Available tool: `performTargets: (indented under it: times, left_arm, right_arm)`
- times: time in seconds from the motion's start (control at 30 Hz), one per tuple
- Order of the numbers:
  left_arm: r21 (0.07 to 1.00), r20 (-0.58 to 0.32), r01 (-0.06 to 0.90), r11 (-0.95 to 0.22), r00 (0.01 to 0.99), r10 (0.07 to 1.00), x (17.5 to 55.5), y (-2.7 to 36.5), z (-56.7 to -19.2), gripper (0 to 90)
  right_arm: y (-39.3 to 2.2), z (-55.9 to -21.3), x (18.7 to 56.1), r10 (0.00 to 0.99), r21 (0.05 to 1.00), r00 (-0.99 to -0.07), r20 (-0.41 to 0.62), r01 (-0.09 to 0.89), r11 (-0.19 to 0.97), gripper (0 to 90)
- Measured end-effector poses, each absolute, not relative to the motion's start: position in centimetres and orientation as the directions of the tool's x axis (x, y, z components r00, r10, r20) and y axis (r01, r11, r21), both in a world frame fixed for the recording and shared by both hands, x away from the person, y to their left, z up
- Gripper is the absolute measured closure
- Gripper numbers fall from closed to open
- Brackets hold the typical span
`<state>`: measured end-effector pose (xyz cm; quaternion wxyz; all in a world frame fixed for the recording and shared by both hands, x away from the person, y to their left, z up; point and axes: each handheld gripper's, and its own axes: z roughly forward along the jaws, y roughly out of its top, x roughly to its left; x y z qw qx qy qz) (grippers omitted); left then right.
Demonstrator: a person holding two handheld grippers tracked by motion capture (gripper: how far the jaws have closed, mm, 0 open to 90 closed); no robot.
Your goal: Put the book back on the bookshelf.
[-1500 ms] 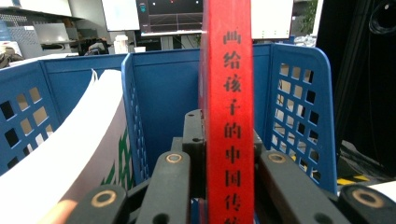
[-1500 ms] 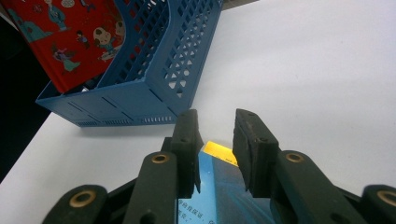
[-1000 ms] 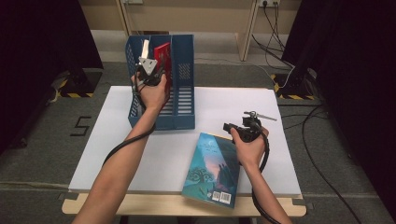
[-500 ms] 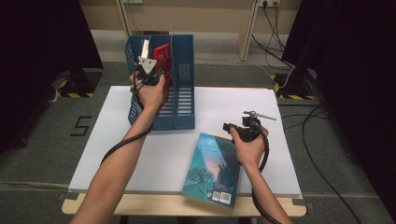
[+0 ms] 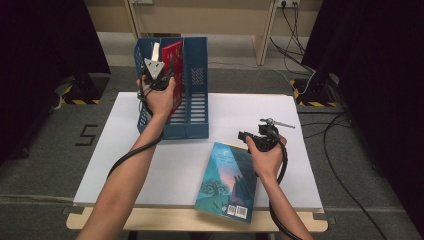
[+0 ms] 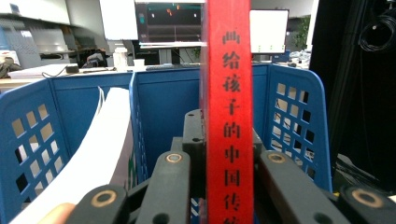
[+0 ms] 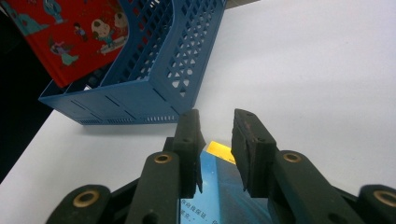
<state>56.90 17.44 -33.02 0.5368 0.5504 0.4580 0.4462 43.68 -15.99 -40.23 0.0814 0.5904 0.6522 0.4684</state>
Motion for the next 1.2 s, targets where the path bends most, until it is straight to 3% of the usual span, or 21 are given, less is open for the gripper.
performTargets:
  times: [0.43,1.2]
  left_arm:
    - [0.999,0.043,0.017,-0.045,0.141,0.989,57.3,16.5,-33.3,79.2]
    - [0.999,0.031,0.025,-0.035,0.163,0.986,57.5,17.1,-35.4,78.7]
  right_arm:
    - [-16.4,-40.2,43.6,0.851,0.714,-0.292,0.437,0.688,-0.131,72.2]
    - [-16.3,-40.8,43.5,0.846,0.709,-0.299,0.442,0.694,-0.125,72.4]
